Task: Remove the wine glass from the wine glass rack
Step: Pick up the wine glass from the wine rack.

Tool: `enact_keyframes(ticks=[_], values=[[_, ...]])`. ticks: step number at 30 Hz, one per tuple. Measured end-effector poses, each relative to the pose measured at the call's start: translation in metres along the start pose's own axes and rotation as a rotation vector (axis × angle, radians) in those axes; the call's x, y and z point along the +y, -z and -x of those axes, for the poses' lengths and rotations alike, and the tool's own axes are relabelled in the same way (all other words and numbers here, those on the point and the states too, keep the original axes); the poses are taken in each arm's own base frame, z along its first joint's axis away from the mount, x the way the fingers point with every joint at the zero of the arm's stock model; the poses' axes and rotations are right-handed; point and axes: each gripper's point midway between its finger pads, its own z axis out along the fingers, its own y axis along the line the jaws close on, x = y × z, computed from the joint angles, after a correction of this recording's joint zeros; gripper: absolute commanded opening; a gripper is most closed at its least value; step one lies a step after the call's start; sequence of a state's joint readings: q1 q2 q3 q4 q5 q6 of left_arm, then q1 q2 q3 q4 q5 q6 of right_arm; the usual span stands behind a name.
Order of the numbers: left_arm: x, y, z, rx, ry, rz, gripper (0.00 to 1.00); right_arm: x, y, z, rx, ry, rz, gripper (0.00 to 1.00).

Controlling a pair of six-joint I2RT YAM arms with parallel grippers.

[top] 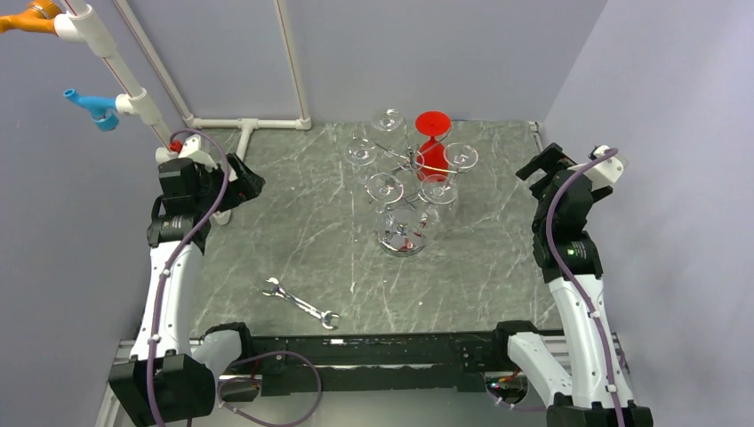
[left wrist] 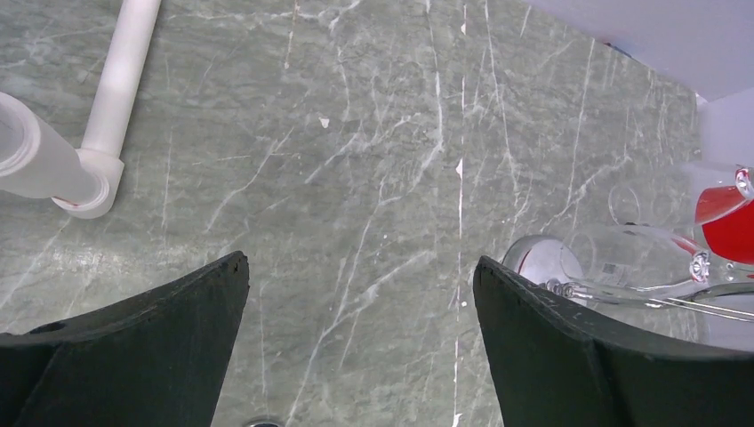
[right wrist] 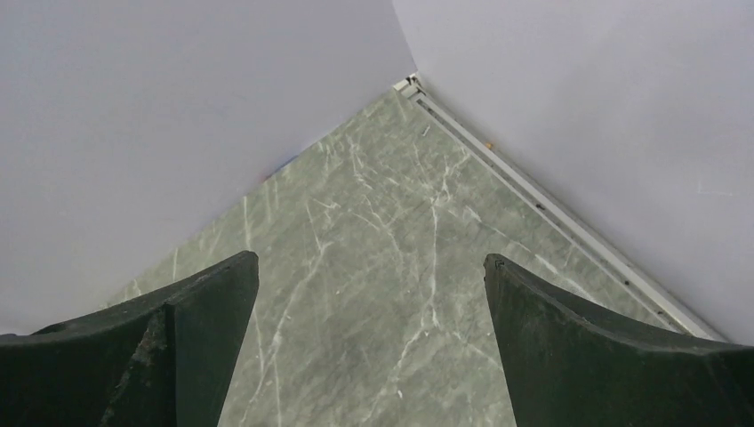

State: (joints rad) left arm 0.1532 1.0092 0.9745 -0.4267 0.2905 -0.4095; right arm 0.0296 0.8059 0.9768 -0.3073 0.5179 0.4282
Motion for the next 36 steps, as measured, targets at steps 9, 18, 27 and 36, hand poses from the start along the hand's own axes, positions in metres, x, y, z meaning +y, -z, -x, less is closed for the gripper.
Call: enact_keyframes(ticks=[9,18,27,36], values=[[0.001,-0.002,-0.004,0.019,-0.024,-0.005,0.99,-0.002,0.002,-0.03,0.093,-0.024,0.006,1.0],[-0.012,0.007,-0.003,0.005,-0.097,-0.077,0.99,0.0,0.051,-0.014,0.029,-0.126,0.168,1.0],[-0.04,0.01,-0.018,0.045,-0.197,-0.184,0.99,0.023,0.07,-0.017,0.117,-0.159,0.296,1.0],[-0.074,0.017,-0.039,0.106,-0.254,-0.323,0.92,0.058,0.102,-0.034,0.279,-0.192,0.523,1.0]])
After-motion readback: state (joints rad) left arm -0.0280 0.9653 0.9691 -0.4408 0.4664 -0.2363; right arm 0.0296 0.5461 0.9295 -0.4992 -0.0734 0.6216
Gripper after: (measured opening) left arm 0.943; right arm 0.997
